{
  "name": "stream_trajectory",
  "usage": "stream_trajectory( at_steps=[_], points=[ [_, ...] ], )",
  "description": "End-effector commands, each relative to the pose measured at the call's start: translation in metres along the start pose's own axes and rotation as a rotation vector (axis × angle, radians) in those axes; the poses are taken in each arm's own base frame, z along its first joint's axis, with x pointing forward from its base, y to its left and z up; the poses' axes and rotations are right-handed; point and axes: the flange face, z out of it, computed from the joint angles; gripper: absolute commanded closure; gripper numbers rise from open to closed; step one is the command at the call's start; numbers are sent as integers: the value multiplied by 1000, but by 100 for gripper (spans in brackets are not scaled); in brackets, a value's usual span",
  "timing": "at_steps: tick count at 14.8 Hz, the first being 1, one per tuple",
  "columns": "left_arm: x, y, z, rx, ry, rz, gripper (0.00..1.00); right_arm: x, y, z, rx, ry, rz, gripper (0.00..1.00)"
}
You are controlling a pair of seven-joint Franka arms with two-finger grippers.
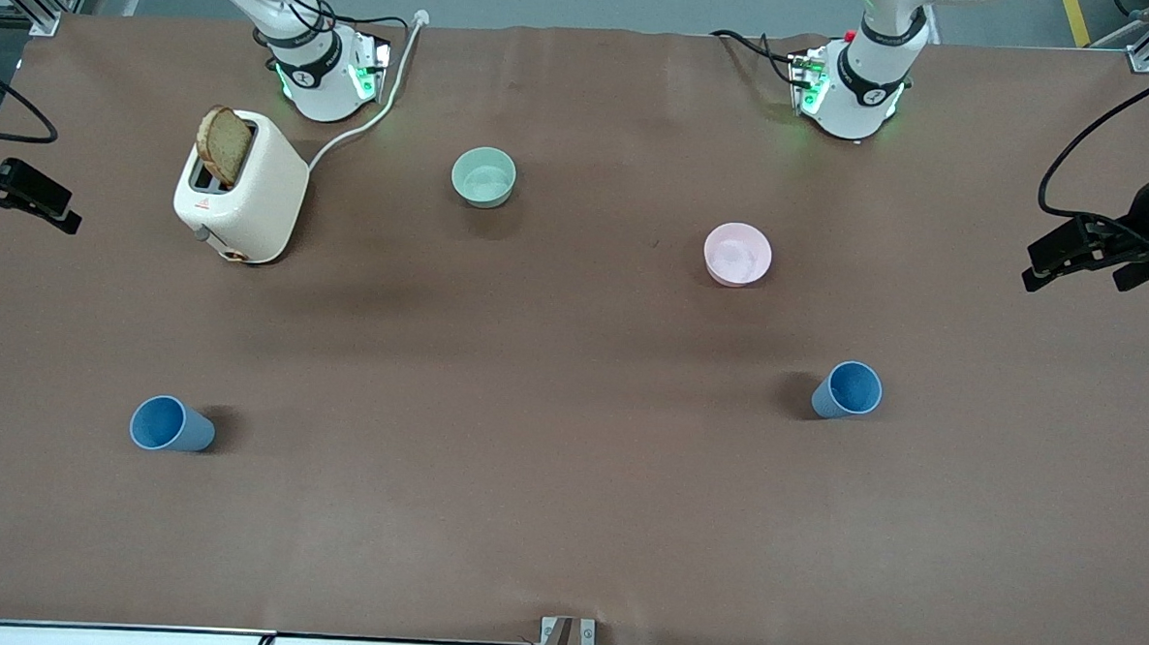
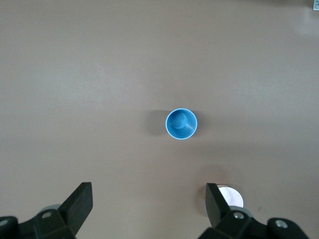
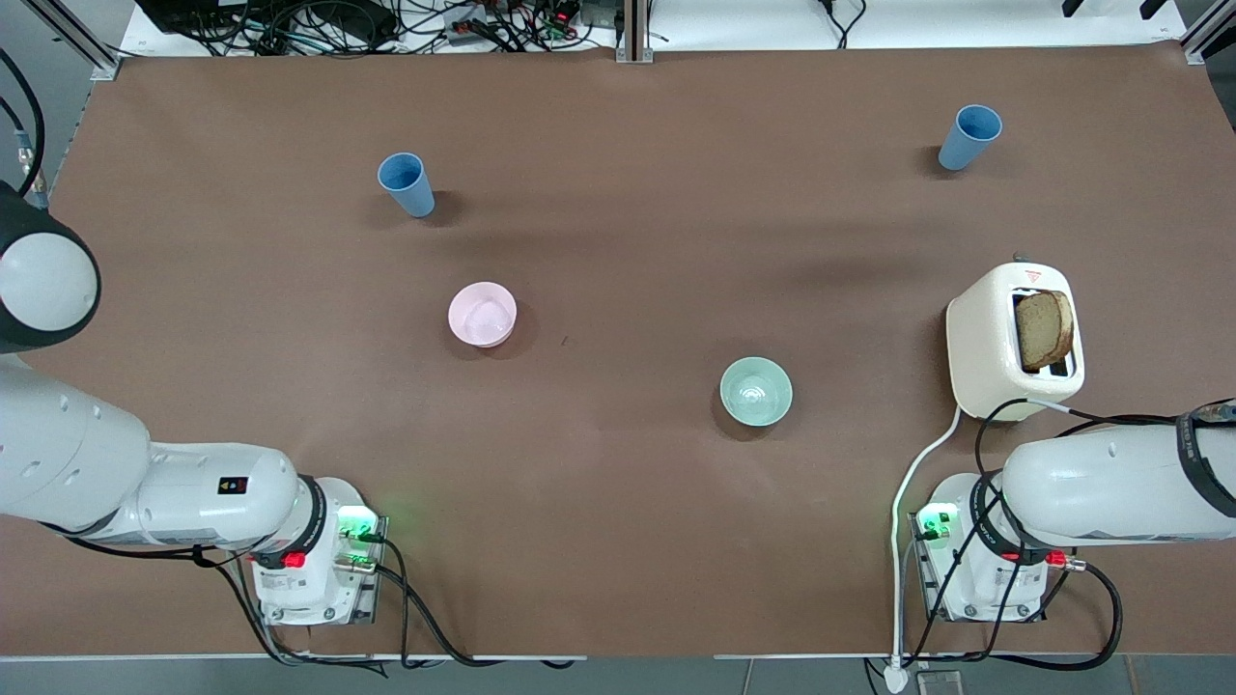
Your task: Stack blue cups with both arms
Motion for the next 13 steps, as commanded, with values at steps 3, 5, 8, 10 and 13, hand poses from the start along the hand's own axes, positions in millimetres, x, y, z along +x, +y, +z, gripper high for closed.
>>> stream_trajectory(
  at_steps=[3, 5, 8, 10, 13],
  points=[
    [10, -6, 20, -114, -32, -32, 0, 2, 9, -1, -18, -3, 3, 0],
    [21, -31, 42, -138, -67, -72, 0, 2, 10, -1, -18, -3, 4, 0],
    [20, -26, 54, -87, -95, -47, 0, 5, 12, 3, -20, -5, 7, 0],
    [23, -20, 66, -25, -112, -18, 0, 10, 13, 9, -23, -12, 10, 0],
    [26, -11, 79, 43, -129, 32, 0, 29, 31, 34, -24, -2, 40, 0]
  ],
)
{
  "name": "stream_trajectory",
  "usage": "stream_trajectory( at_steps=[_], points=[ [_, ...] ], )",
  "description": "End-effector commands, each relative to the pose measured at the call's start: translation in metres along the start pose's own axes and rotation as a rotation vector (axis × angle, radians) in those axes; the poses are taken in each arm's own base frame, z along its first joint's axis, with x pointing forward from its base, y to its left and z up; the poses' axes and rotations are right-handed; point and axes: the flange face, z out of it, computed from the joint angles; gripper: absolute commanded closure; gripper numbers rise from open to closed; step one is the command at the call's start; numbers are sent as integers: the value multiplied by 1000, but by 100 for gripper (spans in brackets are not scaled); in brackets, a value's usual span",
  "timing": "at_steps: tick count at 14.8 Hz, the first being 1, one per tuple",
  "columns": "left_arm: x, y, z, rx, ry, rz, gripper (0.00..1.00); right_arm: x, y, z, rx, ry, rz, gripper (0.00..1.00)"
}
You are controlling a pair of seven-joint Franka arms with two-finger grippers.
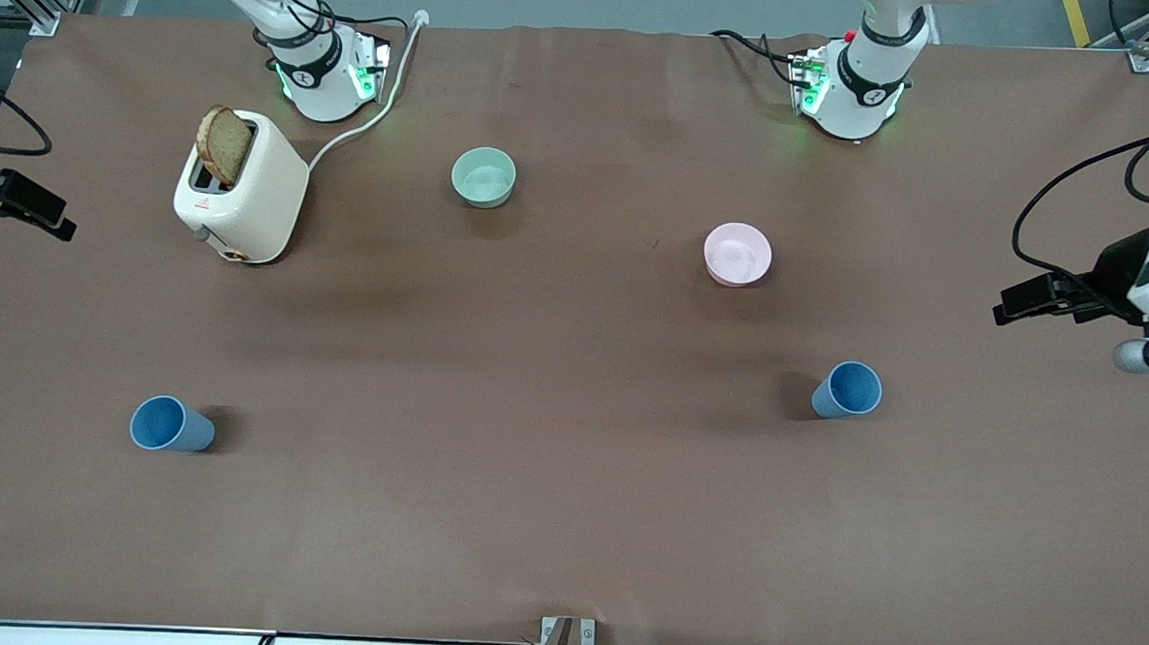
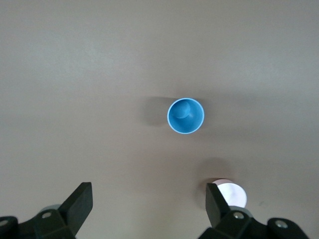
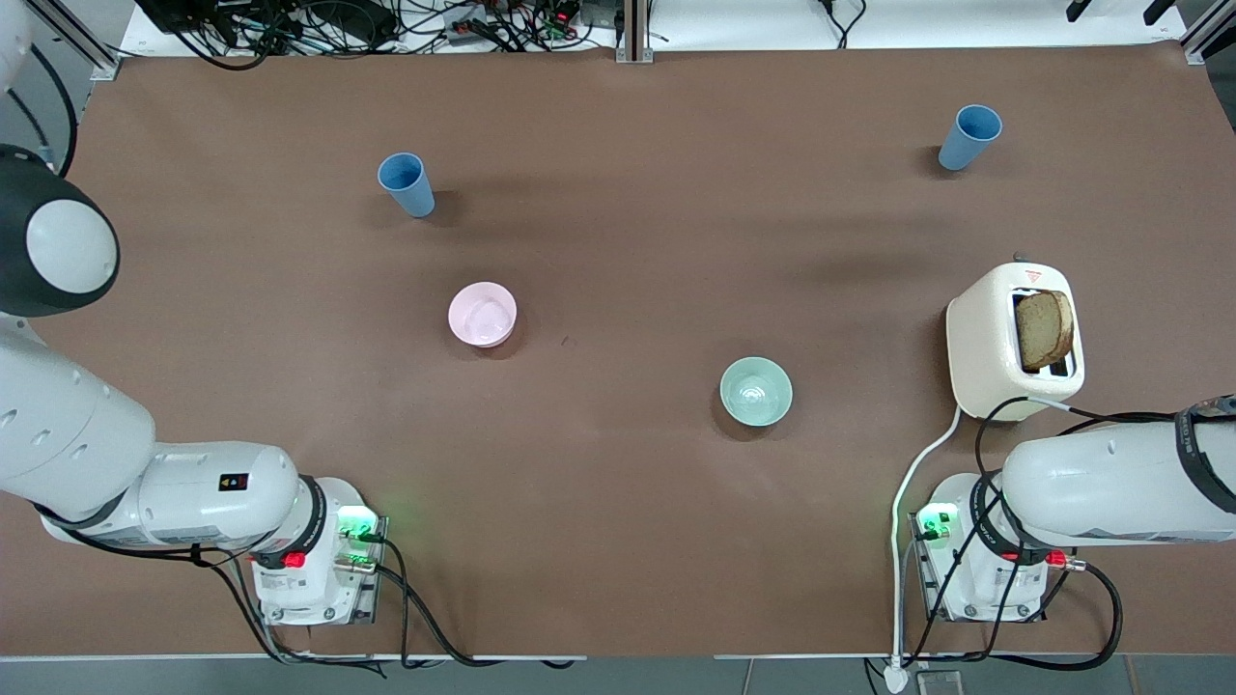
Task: Stack blue cups with both arms
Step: 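Reach and grasp a blue cup with each gripper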
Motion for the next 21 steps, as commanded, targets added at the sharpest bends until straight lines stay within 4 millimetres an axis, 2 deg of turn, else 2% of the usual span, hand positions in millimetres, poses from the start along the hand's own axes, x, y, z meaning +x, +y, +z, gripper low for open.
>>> stream_trajectory(
  at_steps=[1, 3, 5, 8, 11, 15, 18, 20, 21],
  points=[
    [4, 7, 17, 60, -23, 56, 0, 27, 19, 28, -19, 24, 19, 0],
    [13, 11, 39, 62, -45, 63, 0, 46, 36, 59, -19, 20, -3, 0],
    [26, 12, 74, 62, -79, 65, 0, 66, 51, 94, -22, 39, -28, 0],
    [33, 12, 137, 61, -111, 71, 0, 94, 89, 170, -16, 40, -63, 0],
    [29, 16, 185, 57, -92, 83, 0, 103, 91, 226, 9, 43, -52, 0],
    [40, 26, 243, 52, -103, 102, 0, 124, 82, 306, 38, 94, -33, 3],
    [49, 27, 273, 47, -102, 100, 0, 125, 85, 331, 56, 79, -14, 5],
    [52, 29, 277, 47, -97, 81, 0, 126, 85, 347, 83, 85, 13, 8],
    [52, 30, 286, 47, -104, 82, 0, 126, 86, 353, 87, 80, 18, 12]
  ],
)
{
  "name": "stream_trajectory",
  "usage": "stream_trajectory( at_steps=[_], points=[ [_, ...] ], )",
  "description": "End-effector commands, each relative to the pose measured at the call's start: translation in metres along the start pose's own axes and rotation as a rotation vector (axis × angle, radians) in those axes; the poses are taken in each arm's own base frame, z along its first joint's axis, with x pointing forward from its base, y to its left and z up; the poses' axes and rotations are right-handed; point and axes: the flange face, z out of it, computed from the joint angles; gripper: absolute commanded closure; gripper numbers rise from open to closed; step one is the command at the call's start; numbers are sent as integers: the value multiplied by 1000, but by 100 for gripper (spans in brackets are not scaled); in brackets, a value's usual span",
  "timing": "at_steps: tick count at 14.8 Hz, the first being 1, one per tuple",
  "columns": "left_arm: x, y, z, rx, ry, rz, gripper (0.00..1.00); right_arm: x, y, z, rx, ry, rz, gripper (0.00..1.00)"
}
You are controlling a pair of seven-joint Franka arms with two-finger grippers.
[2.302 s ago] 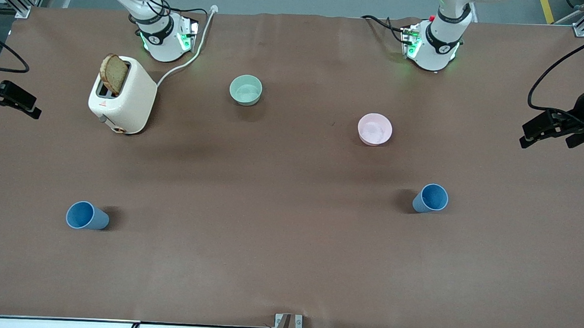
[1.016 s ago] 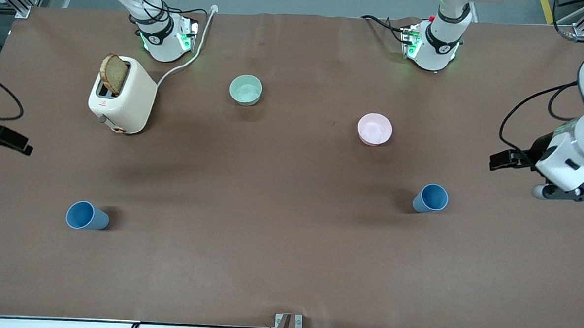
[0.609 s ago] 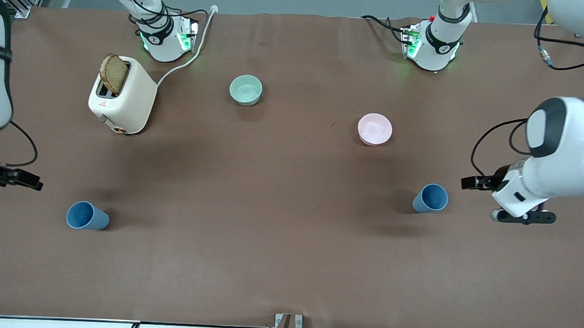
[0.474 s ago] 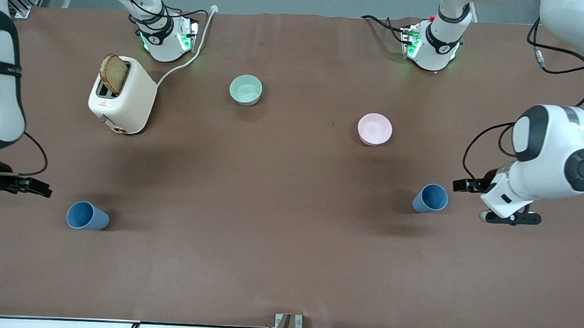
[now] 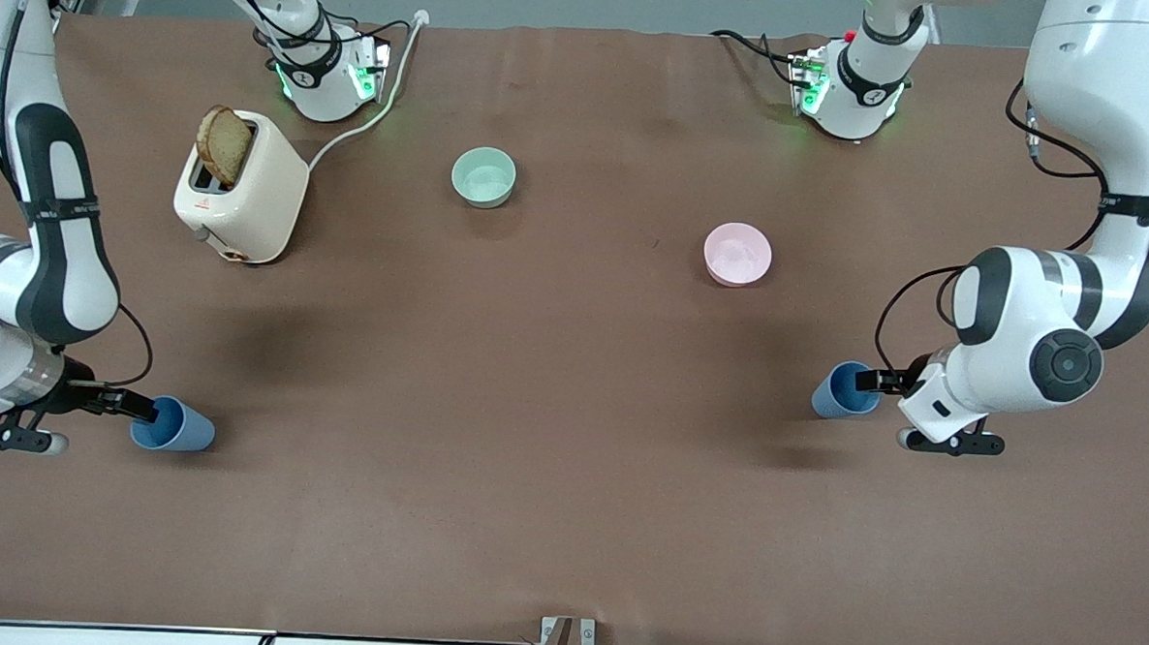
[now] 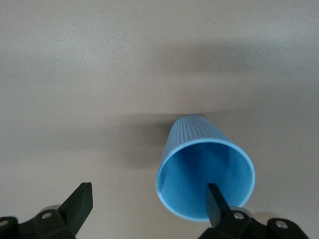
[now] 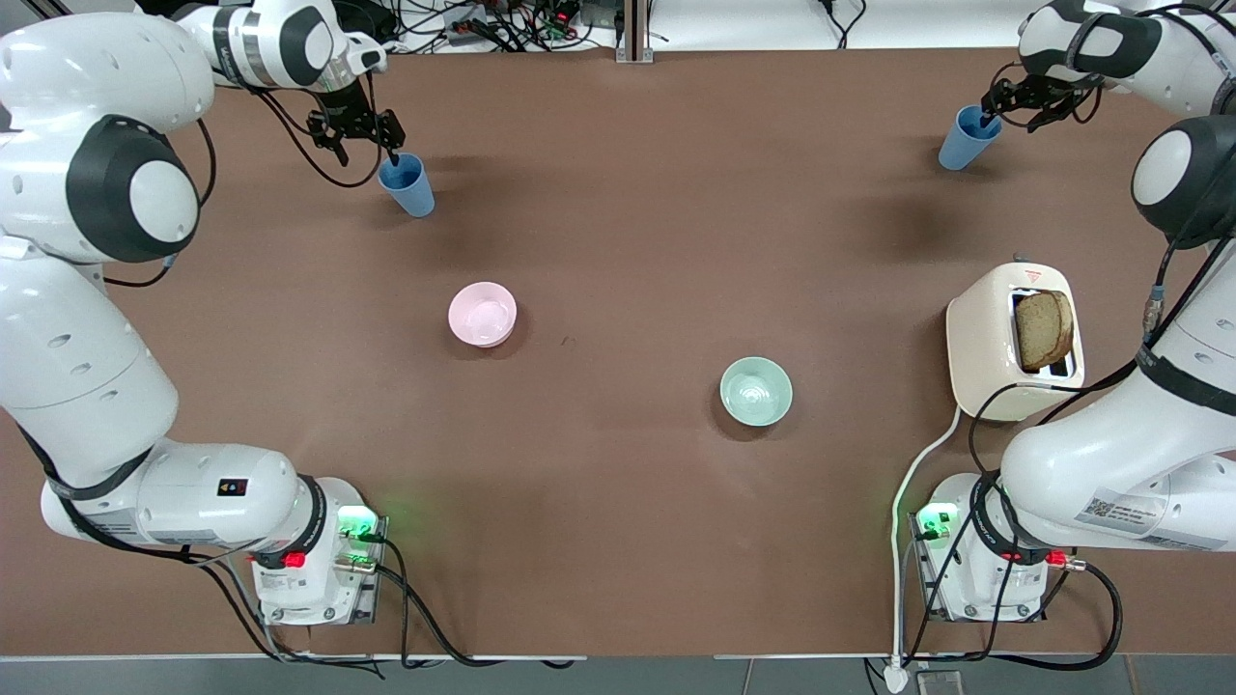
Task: Stack blue cups with both arms
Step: 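Reach and grasp a blue cup with each gripper, then lift the cup with the left gripper while the right gripper lifts its cup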
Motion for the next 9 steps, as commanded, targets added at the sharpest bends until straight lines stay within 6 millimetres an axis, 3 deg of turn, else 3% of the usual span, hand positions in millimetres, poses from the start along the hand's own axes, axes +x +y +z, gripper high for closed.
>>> stream_trajectory(
  at_steps=[1, 2, 3, 5, 7, 9],
  points=[
    [6, 4, 6, 15, 16, 9, 0, 3, 1, 3, 23, 10, 8, 17],
    [8, 3, 15, 12, 11, 7, 0, 3, 1, 3, 23, 10, 8, 25],
    [9, -1, 19, 12, 10, 2, 0, 2, 0, 5, 23, 7, 7, 42],
    [9, 0, 23, 13, 4, 5, 0, 2, -2, 7, 25, 6, 10, 69],
    [8, 3, 26, 14, -1, 10, 6, 1, -2, 12, 36, 0, 24, 87],
    [9, 4, 29, 14, -7, 17, 32, 1, -3, 11, 53, -1, 38, 95]
  ],
)
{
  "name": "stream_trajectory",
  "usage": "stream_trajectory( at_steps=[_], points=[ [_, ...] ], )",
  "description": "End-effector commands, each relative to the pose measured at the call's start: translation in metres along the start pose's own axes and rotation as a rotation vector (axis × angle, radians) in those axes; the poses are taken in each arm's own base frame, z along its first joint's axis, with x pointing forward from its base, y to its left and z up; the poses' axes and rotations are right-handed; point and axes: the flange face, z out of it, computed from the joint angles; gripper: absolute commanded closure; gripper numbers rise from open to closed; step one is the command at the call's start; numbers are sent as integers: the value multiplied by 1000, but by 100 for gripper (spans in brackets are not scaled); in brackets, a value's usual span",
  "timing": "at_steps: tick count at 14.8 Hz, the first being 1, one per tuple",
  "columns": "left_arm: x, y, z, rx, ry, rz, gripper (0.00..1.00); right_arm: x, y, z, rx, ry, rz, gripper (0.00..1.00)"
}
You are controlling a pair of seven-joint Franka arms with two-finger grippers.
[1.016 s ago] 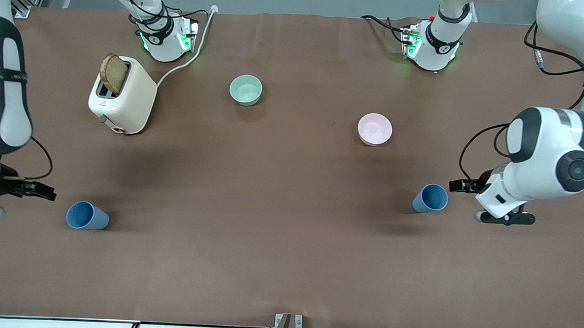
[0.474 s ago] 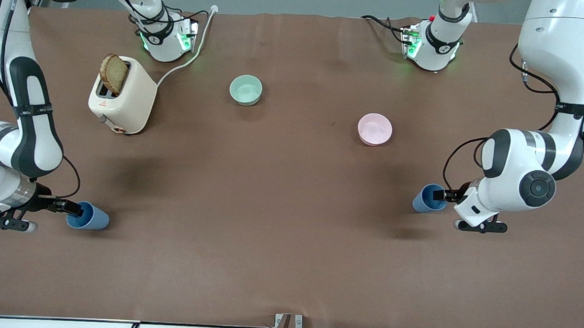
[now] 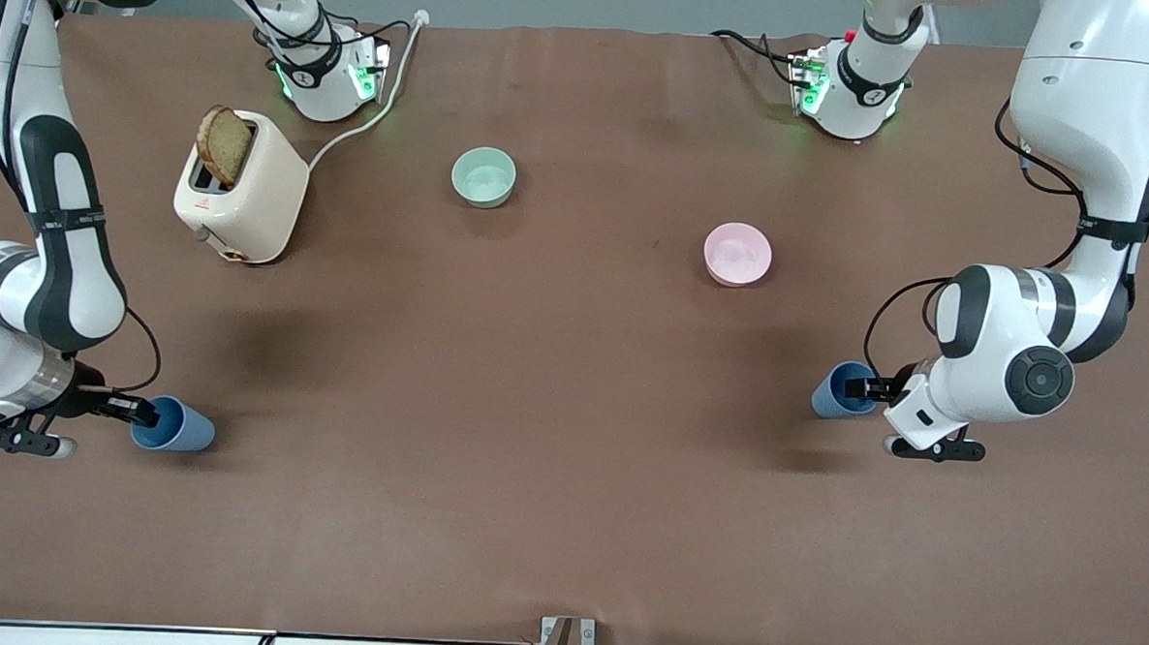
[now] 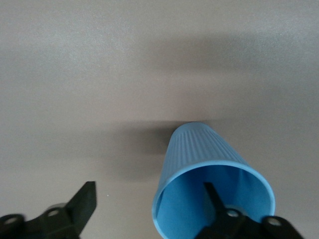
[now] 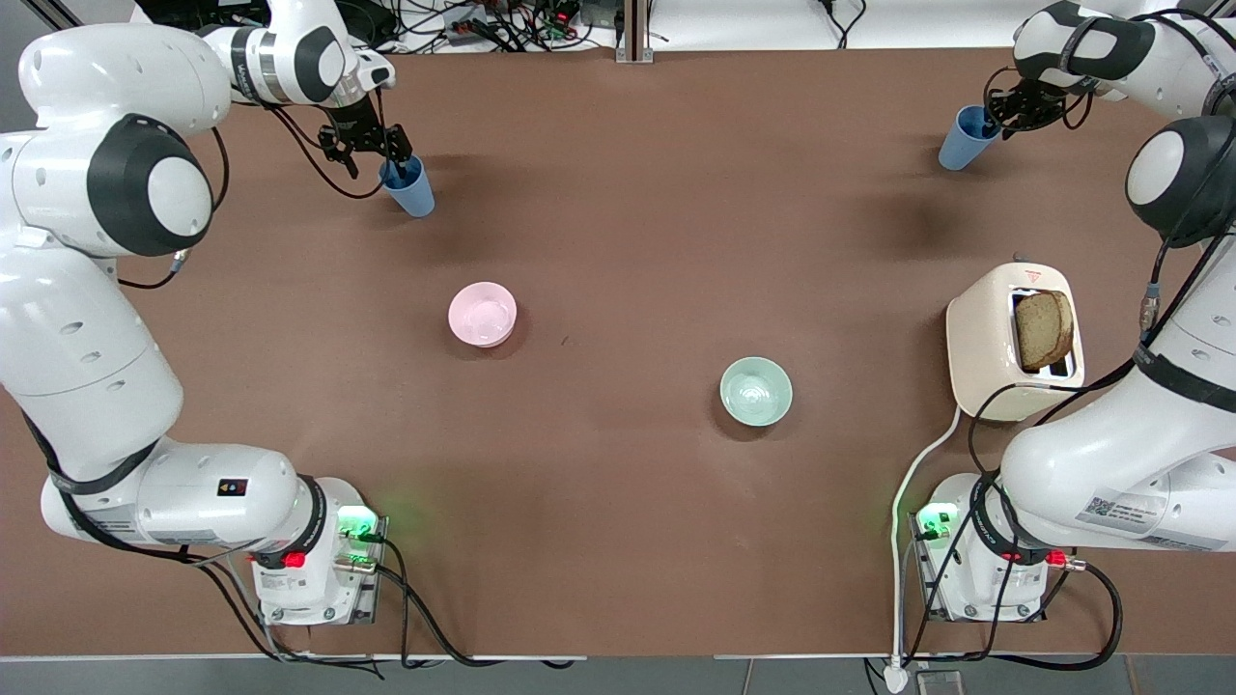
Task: Stack blue cups with both arms
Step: 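Lift the cup with the left gripper while the right gripper lifts its cup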
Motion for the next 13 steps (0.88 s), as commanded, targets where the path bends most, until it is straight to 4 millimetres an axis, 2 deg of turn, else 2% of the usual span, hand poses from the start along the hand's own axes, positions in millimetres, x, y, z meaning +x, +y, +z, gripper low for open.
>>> stream_trajectory(
  at_steps=[1, 3, 5, 6, 8, 10, 11, 13],
  points=[
    [3, 3, -1, 16, 9, 14, 45, 1, -2, 0, 26, -2, 12, 95],
    [3, 3, -1, 16, 9, 10, 72, 2, -7, -8, 25, 5, -5, 96],
    [3, 3, -3, 17, 9, 10, 95, 3, -12, -48, 27, 9, -17, 96],
    [3, 3, -3, 17, 9, 13, 100, 4, -17, -67, 27, 17, -26, 96],
    [3, 3, -7, 18, 15, 27, 100, 0, -39, -115, 34, 30, -57, 96],
    [8, 4, -21, 17, 39, 30, 100, -13, -55, -165, 17, 22, -95, 96],
    [11, 6, -34, 17, 50, 34, 100, -21, -62, -194, -3, 18, -118, 96],
    [10, 34, -73, 10, 23, 74, 100, -44, -70, -246, -2, -1, -132, 96]
  ],
)
